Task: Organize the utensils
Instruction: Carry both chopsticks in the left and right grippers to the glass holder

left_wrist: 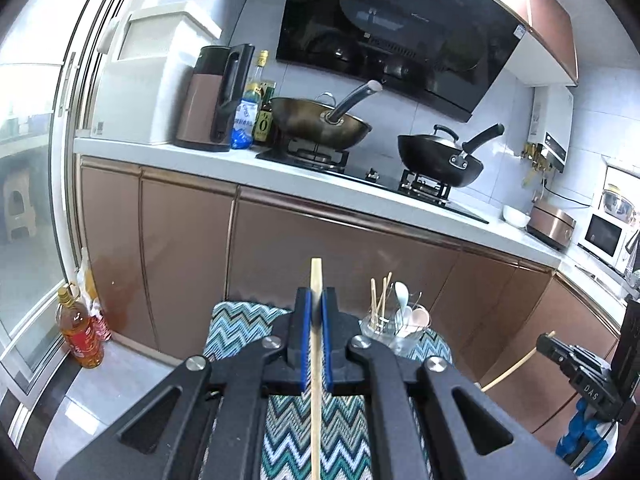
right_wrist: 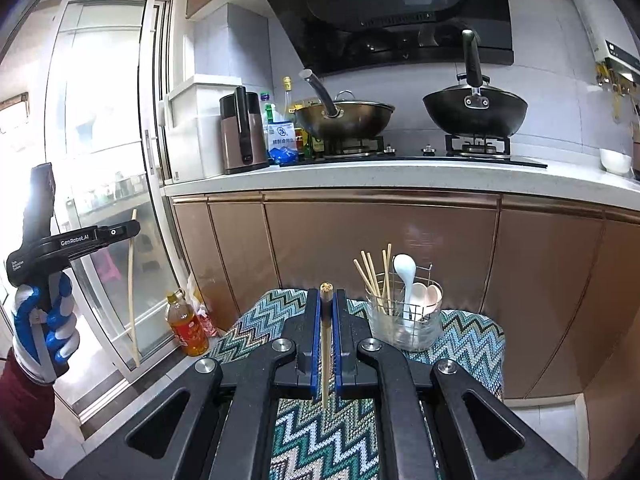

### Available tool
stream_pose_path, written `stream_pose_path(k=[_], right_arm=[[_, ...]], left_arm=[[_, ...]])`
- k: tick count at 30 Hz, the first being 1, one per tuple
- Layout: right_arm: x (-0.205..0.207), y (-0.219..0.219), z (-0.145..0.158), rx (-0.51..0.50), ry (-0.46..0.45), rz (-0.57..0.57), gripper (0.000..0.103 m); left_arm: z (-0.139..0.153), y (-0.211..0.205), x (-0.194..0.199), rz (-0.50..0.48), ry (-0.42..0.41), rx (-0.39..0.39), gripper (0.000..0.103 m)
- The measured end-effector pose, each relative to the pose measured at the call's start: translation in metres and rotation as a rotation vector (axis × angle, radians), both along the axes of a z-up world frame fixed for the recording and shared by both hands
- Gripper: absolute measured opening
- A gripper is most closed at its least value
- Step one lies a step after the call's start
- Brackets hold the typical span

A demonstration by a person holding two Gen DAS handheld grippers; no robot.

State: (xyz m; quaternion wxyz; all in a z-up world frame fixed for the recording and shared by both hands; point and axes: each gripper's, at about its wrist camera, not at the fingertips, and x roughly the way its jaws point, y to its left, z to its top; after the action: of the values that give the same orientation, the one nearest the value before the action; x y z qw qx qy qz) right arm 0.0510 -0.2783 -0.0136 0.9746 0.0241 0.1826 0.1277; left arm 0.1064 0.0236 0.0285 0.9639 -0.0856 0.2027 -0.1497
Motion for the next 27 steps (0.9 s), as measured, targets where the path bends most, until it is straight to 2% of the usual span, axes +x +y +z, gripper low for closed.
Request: stream_pose_path(k=[10,16,27], right_arm=[[0.033,-0.012,-0.019,0.015,-0.003,0.004,0.005],[0.053,-0.010,-0.021,0.003,-0.060,0.011,0.005],[0.112,-0.024,0.006,0.009,-0.170,-0.004,0.005]], left_arm=[[-0.012,-0.049,0.032,-0.008,-0.047,0.002,0.005],[-0.015,-0.083,0.057,-0.031,-0.099,0.001,0.005],[-0.004,-0.139,0.135,-0.067,-0.173,-0.143,0.005]])
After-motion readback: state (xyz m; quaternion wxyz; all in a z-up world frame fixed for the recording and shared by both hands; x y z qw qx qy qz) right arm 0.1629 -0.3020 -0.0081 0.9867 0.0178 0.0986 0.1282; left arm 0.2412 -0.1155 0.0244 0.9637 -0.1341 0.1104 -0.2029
